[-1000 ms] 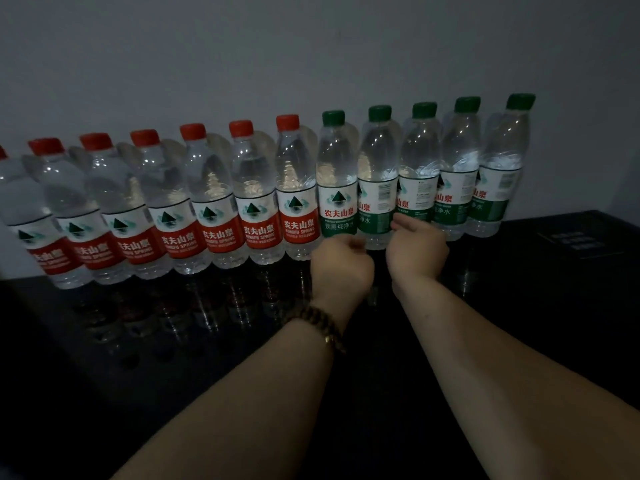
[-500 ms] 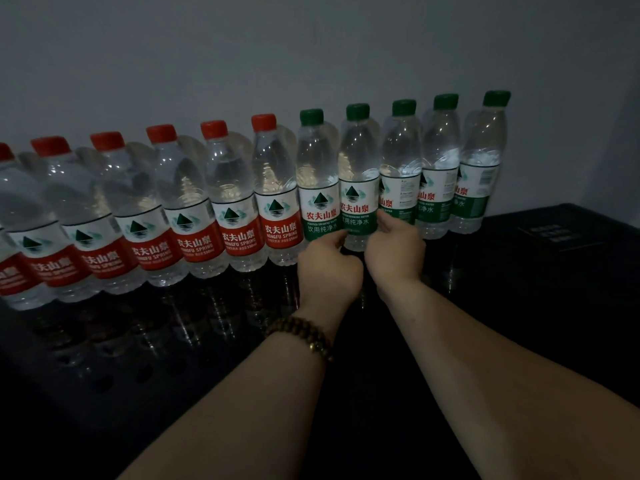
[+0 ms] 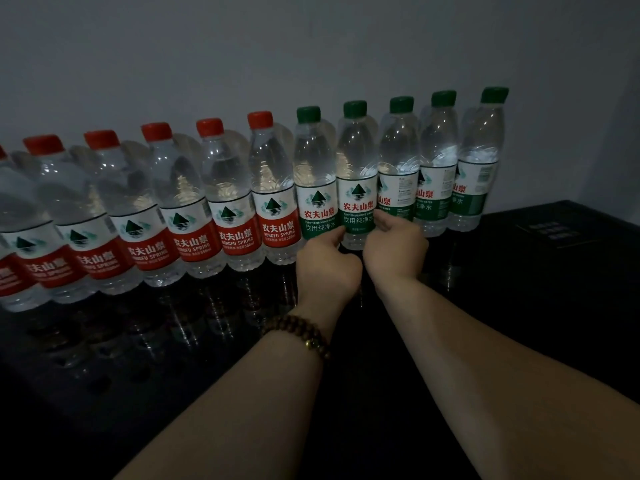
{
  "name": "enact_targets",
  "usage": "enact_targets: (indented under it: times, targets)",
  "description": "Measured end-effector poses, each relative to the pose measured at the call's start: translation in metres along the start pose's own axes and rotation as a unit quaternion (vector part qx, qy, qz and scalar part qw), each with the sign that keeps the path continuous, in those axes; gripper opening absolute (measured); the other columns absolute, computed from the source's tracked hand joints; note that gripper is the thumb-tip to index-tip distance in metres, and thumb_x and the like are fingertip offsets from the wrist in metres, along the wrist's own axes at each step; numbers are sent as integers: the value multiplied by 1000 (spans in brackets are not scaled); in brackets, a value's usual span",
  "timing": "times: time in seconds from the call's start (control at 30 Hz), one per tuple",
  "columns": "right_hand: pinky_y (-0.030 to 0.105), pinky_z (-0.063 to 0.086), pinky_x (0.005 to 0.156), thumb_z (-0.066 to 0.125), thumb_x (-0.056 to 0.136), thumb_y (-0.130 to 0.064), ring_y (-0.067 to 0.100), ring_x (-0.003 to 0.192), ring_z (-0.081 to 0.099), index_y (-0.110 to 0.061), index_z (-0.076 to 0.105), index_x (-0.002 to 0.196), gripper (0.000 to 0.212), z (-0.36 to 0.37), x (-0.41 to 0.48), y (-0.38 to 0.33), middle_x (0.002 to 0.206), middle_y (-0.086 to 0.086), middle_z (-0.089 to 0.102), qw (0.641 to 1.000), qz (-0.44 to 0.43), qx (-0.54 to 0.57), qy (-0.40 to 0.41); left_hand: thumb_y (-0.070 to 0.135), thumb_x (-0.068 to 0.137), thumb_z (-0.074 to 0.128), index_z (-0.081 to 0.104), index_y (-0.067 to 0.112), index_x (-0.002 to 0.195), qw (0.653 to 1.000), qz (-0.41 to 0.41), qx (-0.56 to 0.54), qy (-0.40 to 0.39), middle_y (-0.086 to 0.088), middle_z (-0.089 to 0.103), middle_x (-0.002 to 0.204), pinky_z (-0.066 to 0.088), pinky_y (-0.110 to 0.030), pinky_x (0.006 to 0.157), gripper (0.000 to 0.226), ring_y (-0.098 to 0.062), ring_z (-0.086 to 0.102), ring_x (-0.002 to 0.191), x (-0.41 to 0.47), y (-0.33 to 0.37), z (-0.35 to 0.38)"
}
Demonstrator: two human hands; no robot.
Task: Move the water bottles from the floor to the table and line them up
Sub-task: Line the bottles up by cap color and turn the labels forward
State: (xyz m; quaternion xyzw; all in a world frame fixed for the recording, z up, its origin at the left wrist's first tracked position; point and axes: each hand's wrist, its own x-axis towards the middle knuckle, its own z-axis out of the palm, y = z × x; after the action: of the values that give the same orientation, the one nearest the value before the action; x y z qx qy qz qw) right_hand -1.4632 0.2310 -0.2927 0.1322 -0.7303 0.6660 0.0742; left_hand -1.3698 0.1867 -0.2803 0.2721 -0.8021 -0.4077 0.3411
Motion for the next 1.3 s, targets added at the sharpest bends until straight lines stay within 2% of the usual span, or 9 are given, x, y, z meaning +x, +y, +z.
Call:
enact_targets:
  times: [0.1,0.2,0.37,0.63,0.83,0.9,1.07,1.17,1.3]
  targets:
    - [21,45,87,53,84,-1,15,105,66,-25,72,124,50,-1,-1,-1,120,-3,73,1000,-1,17,-20,1,81,59,61,16,139,1000,-8,0,-16,0,66,135,36,-11,93,60,-14,58,125,1,0,0]
    - [21,47,83,55,83,-1,16,105,69,-23,75,119,47,-1,0,-2,115,-2,75,1000,8,24,9,2,82,59,57,16,143,1000,-9,10,-23,0,63,139,33,-6,90,63,-13,57,127,1,0,0]
    - [19,46,85,57,85,-5,14,107,68,-25,73,123,46,-1,0,-1,120,-4,74,999,25,21,-9,4,83,58,54,19,145,999,-12,14,-40,1,61,141,35,-15,96,64,-15,55,130,2,0,0]
    - [21,55,86,54,84,-1,8,99,69,-23,76,117,46,-2,1,-2,111,-8,76,997,37,65,10,2,81,54,48,27,150,997,-13,38,-65,3,57,146,31,-14,95,74,-17,52,133,4,1,0]
    - [4,44,54,53,88,6,-1,77,65,-13,78,105,36,-19,8,-15,94,-6,75,941,165,236,179,1,79,52,50,24,149,998,-12,51,-46,0,57,146,34,-4,84,74,-16,55,129,-1,5,1]
    - [3,43,49,56,89,4,0,74,65,-12,79,102,30,-28,11,-17,84,-9,72,932,184,238,202,0,79,52,53,22,147,997,-4,55,-53,-2,57,146,35,-9,89,72,-17,56,129,-4,9,2]
    - [28,55,82,56,91,0,20,94,69,-5,78,101,25,-51,28,-10,109,12,75,979,155,112,63,-4,79,55,51,20,148,992,57,45,-107,0,57,146,32,-6,91,73,-13,51,132,-11,19,13]
    - [17,46,96,58,85,4,9,102,65,-11,78,112,37,-82,41,-1,114,2,75,999,14,-46,5,-2,83,56,41,25,154,982,73,62,-164,3,50,152,29,-6,96,77,-12,46,137,-12,17,20]
    - [-6,37,81,54,81,11,8,103,65,-8,74,119,47,-97,48,11,115,4,74,993,-51,-95,-57,1,90,56,34,29,157,978,52,61,-191,5,42,158,32,-16,107,76,-14,41,143,-6,12,22]
